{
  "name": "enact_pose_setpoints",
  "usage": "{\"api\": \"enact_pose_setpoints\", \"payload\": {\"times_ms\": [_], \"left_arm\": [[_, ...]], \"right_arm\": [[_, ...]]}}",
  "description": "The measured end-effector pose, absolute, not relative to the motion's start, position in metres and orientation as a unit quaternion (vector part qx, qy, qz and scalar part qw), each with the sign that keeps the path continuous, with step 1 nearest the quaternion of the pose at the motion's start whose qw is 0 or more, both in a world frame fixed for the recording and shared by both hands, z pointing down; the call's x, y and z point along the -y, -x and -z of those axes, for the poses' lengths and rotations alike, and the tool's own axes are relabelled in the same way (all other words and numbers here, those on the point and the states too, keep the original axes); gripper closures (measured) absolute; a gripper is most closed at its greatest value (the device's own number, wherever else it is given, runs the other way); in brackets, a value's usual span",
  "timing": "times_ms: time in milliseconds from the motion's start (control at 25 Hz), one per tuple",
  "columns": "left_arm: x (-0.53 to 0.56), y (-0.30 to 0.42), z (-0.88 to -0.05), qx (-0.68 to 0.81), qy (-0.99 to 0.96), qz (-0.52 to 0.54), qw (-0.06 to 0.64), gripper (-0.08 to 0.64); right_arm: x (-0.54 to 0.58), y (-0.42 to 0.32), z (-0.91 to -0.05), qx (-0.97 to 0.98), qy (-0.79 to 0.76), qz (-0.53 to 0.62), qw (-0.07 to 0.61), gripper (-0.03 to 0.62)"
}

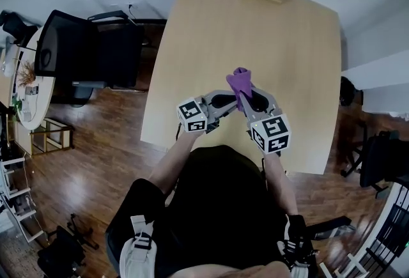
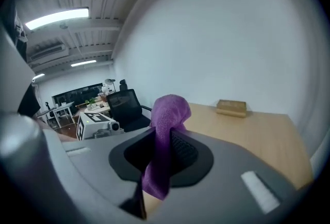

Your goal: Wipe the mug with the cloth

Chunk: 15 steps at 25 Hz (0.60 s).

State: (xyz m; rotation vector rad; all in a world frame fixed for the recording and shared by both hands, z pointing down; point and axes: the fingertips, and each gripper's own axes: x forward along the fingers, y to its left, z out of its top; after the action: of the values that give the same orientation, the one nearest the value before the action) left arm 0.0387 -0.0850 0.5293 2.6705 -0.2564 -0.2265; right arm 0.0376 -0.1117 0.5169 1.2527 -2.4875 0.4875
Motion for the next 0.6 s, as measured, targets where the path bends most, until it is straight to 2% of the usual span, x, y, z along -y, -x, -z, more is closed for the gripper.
{"api": "enact_pose_setpoints", "payload": {"times_ms": [240, 360, 520, 600], "left_arm": [[0.074, -0.025, -0.510, 0.090, -0.972, 0.115, 0.185, 0.515], [0.067, -0.020, -0.500, 0.086, -0.978, 0.119, 0.147, 0.518], [0.062, -0.023, -0.494, 0.075, -0.988, 0.094, 0.095, 0.518], [0.058, -0.029, -0.492, 0.063, -0.991, 0.086, 0.077, 0.518]], "right_arm": [[0.118, -0.121, -0.556, 0.811, -0.516, -0.218, 0.170, 0.528], [0.114, -0.154, -0.553, 0.786, -0.548, -0.245, 0.149, 0.528], [0.110, -0.117, -0.473, 0.833, -0.508, -0.200, 0.086, 0.528], [0.102, -0.076, -0.447, 0.869, -0.455, -0.171, 0.091, 0.528]]}}
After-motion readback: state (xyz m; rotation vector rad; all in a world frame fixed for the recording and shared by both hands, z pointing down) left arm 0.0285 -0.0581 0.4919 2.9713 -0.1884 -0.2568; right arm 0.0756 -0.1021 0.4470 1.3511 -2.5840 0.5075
